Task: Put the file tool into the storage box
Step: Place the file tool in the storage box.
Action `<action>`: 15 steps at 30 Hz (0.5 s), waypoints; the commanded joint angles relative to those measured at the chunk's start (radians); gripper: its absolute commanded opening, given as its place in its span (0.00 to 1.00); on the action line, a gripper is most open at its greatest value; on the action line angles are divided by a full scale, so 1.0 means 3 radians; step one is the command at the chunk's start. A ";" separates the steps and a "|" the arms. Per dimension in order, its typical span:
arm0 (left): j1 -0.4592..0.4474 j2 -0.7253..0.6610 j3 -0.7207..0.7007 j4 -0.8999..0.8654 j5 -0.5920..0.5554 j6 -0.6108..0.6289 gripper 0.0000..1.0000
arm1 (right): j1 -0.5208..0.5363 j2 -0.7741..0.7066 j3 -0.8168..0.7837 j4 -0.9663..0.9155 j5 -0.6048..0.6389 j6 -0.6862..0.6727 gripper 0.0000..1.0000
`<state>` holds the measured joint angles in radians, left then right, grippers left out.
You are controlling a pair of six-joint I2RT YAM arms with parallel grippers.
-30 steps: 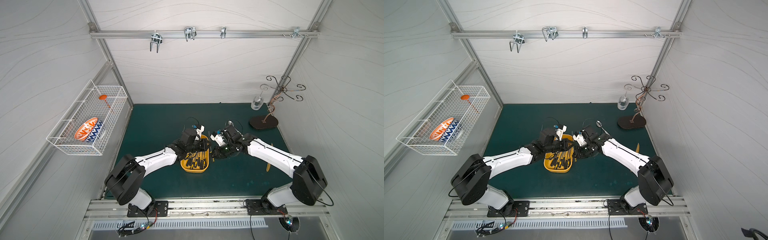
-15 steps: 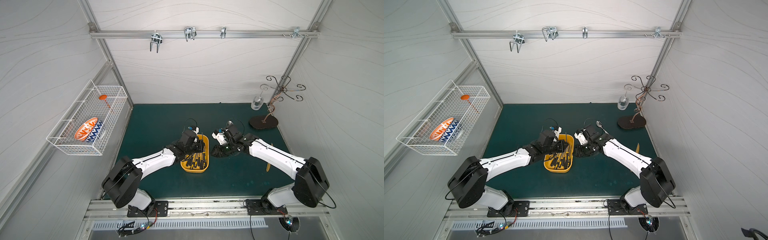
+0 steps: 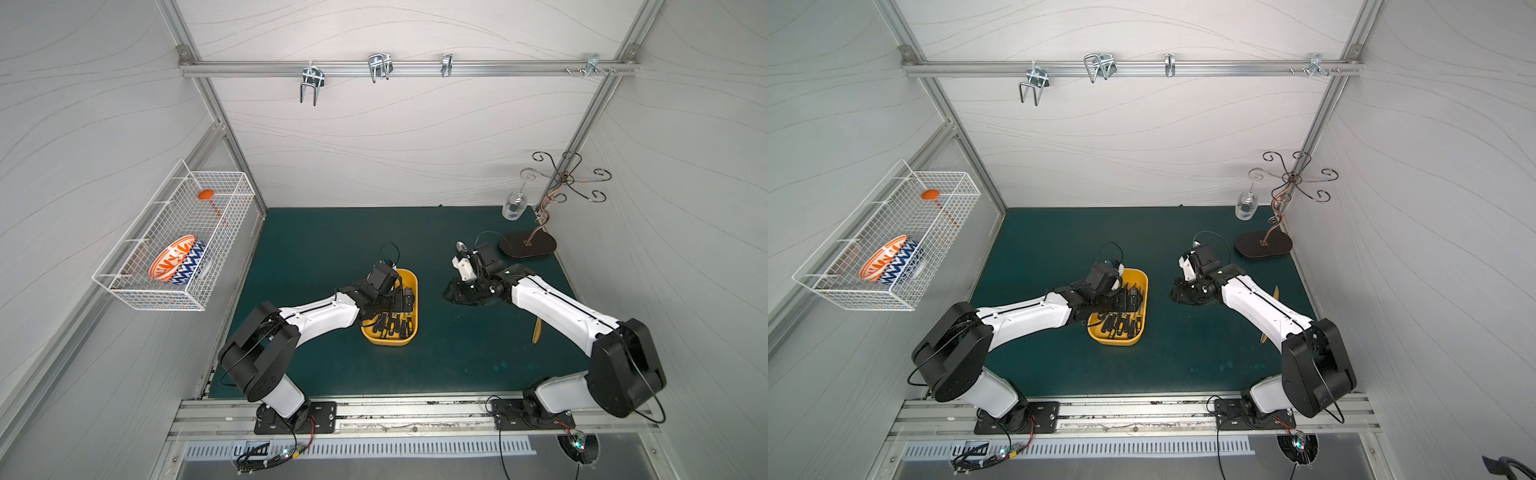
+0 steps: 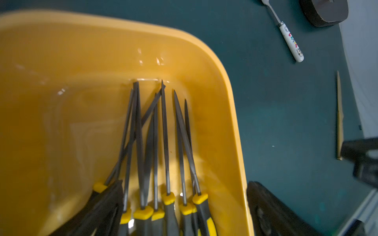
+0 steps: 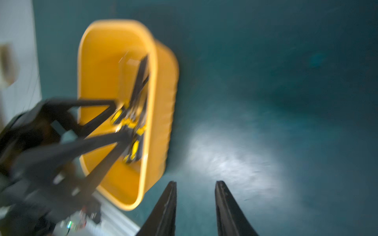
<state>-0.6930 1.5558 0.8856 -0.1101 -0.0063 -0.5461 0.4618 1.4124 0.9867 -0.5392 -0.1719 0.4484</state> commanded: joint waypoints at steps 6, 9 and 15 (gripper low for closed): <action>0.0142 -0.0615 -0.0048 0.0157 -0.2528 0.1062 0.99 | -0.0746 -0.0254 -0.0232 0.0378 0.1992 0.0285 0.40; 0.0345 -0.0579 -0.0439 0.1039 -0.3040 0.1944 1.00 | -0.0610 -0.0357 -0.0702 0.1211 0.2851 -0.0233 0.42; 0.1095 -0.0118 -0.0463 0.0992 -0.3331 0.1664 0.99 | -0.0538 0.0267 -0.1147 0.2506 0.3084 -0.0823 0.45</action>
<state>-0.4438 1.4891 0.7704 0.0994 -0.8886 -0.0631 0.3077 1.4113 0.6609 -0.0349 0.6476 0.2970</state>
